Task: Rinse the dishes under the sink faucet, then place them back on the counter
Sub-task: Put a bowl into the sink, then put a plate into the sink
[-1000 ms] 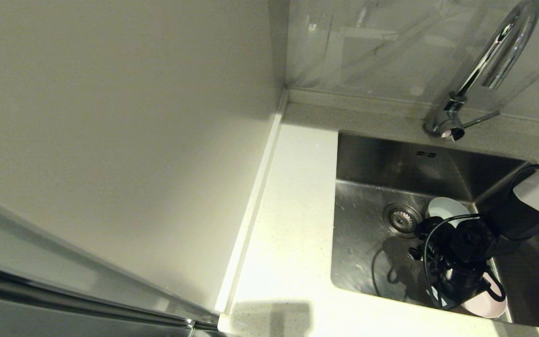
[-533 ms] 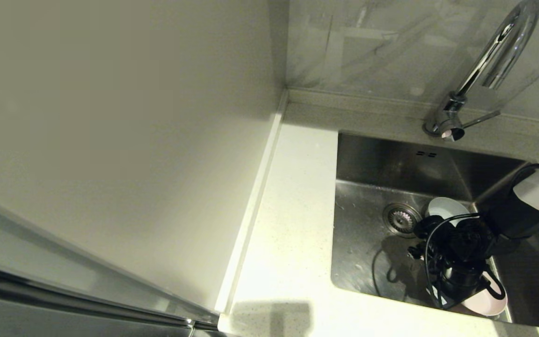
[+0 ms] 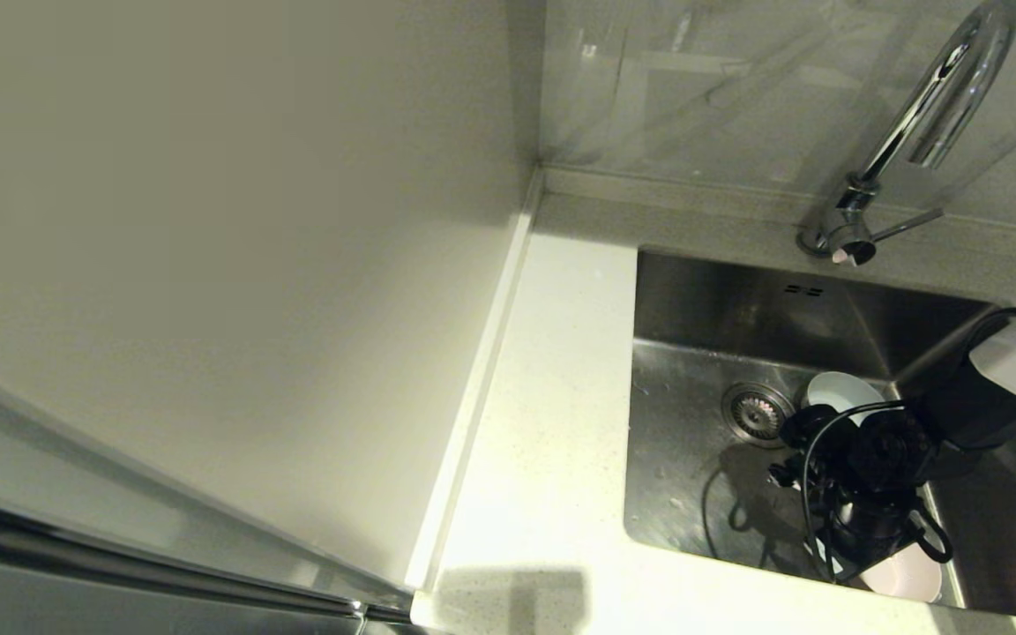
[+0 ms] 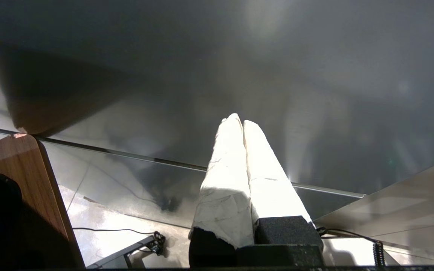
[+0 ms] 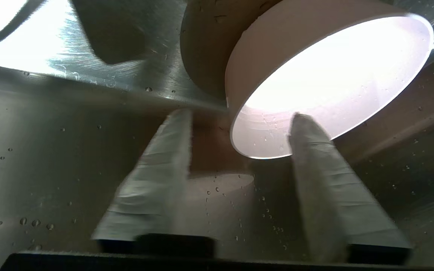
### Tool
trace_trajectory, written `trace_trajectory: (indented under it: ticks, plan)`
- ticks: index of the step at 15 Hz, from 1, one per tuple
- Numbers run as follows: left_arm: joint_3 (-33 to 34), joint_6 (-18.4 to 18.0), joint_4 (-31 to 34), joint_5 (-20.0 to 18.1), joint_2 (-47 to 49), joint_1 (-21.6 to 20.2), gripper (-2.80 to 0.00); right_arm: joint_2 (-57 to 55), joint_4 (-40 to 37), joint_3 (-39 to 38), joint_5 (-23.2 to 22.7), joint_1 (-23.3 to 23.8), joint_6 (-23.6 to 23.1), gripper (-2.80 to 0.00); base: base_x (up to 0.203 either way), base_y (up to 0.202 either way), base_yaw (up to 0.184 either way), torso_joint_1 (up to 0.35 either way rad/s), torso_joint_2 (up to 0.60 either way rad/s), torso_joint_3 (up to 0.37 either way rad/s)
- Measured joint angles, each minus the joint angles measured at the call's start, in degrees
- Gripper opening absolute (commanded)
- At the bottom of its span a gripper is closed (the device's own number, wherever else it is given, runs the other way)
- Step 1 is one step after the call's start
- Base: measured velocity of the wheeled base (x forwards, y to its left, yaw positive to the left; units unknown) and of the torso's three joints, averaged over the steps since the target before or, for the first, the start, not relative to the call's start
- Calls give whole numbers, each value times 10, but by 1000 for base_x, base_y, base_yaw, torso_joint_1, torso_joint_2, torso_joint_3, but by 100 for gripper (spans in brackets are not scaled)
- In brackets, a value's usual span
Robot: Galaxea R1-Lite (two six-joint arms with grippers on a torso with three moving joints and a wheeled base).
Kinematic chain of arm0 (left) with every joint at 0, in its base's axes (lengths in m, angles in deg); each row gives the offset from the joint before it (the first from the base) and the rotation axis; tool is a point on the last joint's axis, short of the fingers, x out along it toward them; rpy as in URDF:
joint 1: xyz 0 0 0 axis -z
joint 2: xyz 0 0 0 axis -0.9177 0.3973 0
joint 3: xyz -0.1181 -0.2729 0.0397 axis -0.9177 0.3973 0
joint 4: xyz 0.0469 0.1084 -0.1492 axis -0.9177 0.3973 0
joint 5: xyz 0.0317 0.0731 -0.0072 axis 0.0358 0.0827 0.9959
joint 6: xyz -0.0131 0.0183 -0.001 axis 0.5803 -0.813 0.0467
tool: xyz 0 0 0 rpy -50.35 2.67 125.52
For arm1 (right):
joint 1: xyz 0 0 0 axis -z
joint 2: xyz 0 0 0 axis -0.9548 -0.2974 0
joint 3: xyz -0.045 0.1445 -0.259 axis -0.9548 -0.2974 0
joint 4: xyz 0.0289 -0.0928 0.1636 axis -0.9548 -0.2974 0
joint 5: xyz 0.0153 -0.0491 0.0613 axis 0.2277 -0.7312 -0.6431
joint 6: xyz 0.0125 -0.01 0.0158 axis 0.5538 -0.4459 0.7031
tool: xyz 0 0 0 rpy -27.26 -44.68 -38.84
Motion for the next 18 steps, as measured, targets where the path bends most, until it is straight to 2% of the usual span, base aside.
trace_trajectory:
  ticks: [7, 10, 14, 16, 18]
  plan:
    - [0, 0, 0, 0, 0, 0, -280, 65, 0, -6, 2, -14, 0, 0, 0, 0, 0, 0, 0, 0]
    - [0, 0, 0, 0, 0, 0, -280, 162, -5, -10, 21, -25, -10, 0, 0, 0, 0, 0, 0, 0]
    - [0, 0, 0, 0, 0, 0, -280, 348, -40, -12, 43, -28, -32, 0, 0, 0, 0, 0, 0, 0]
    - [0, 0, 0, 0, 0, 0, -280, 444, -89, 22, 48, -24, -45, 0, 0, 0, 0, 0, 0, 0]
    - [0, 0, 0, 0, 0, 0, -280, 512, -211, 98, 62, -8, -54, 0, 0, 0, 0, 0, 0, 0]
